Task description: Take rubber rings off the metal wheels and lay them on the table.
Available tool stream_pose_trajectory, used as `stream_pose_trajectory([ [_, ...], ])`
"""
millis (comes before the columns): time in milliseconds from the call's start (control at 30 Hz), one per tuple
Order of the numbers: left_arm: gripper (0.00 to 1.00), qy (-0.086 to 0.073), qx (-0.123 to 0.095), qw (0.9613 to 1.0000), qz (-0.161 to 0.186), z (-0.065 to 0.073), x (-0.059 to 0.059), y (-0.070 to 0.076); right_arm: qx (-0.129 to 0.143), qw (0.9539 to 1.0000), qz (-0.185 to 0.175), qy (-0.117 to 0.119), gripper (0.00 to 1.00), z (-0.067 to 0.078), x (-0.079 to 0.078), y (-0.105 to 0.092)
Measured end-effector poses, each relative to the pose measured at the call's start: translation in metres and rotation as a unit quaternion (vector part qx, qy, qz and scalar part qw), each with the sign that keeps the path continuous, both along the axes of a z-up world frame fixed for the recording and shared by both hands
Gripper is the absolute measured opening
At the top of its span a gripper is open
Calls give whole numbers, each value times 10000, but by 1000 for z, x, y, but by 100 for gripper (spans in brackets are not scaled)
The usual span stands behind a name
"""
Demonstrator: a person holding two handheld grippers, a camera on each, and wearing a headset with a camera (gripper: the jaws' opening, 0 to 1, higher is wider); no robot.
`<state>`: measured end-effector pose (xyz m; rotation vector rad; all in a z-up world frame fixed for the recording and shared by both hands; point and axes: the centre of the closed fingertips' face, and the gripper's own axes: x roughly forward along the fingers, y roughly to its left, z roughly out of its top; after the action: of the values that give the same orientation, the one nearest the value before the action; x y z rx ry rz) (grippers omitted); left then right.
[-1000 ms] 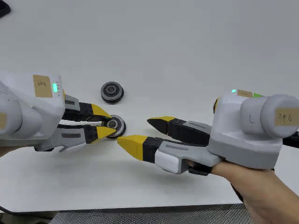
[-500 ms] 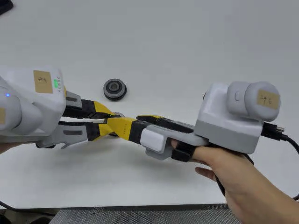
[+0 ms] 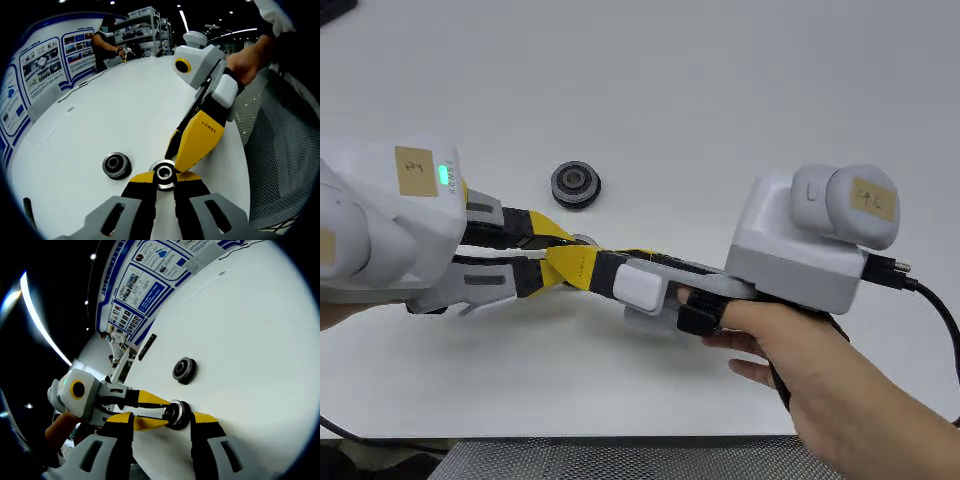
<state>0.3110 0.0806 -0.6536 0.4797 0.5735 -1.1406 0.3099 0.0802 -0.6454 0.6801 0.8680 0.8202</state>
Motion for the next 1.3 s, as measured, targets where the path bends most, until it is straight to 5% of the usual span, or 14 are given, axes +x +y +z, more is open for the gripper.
stream_pose_trajectory([
  [767,12,27,18,10000,-17,0,1,-2,99,9999,38,133,45,2,-3,2],
  [1133,13,32,9,10000,-9,0,1,-1,306,9983,-90,495,42,-1,-4,1],
  [1200,13,29,21,10000,-15,0,1,-1,-46,9999,77,136,38,-4,-3,-1],
  [1300,12,18,41,10000,-19,0,1,-1,119,9996,23,267,41,0,-4,2],
])
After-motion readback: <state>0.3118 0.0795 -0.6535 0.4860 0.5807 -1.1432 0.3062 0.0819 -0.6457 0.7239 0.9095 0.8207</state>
